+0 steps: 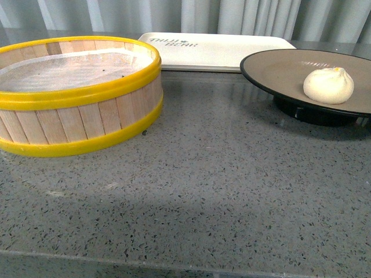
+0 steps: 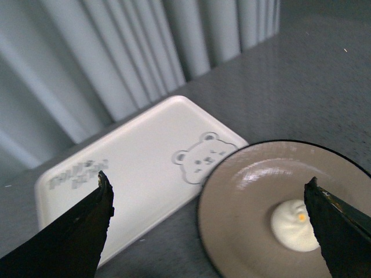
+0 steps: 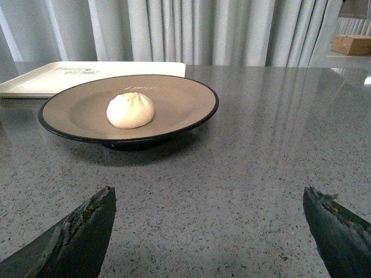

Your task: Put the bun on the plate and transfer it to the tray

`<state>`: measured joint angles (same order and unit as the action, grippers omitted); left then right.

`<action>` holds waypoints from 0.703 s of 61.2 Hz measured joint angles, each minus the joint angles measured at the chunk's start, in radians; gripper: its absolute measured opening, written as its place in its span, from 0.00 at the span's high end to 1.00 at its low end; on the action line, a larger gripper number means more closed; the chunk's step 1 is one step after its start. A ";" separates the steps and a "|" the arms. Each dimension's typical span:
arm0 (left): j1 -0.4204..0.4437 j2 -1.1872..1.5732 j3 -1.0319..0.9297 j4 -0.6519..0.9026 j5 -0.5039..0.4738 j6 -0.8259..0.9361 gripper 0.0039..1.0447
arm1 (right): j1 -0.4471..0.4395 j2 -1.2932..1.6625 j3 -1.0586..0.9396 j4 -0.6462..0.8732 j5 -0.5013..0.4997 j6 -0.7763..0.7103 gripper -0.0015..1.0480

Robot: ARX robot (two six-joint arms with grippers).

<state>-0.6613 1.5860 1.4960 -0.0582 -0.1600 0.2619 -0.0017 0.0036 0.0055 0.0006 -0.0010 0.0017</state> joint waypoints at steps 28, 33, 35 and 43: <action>0.476 -0.724 -0.790 0.171 0.079 -0.095 0.20 | 0.000 0.000 0.000 0.000 0.000 0.000 0.08; 0.592 -0.818 -0.928 0.288 0.132 -0.187 0.34 | 0.000 0.000 0.000 0.000 0.000 0.000 0.08; 0.626 -0.843 -0.974 0.307 0.141 -0.201 0.39 | 0.000 0.000 0.000 0.000 0.000 0.000 0.08; 0.658 -0.916 -1.126 0.357 0.155 -0.243 0.64 | 0.000 0.000 0.000 0.000 -0.001 0.000 0.08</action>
<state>-0.0029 0.6701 0.3695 0.2985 -0.0048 0.0193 -0.0017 0.0036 0.0055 0.0006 -0.0021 0.0017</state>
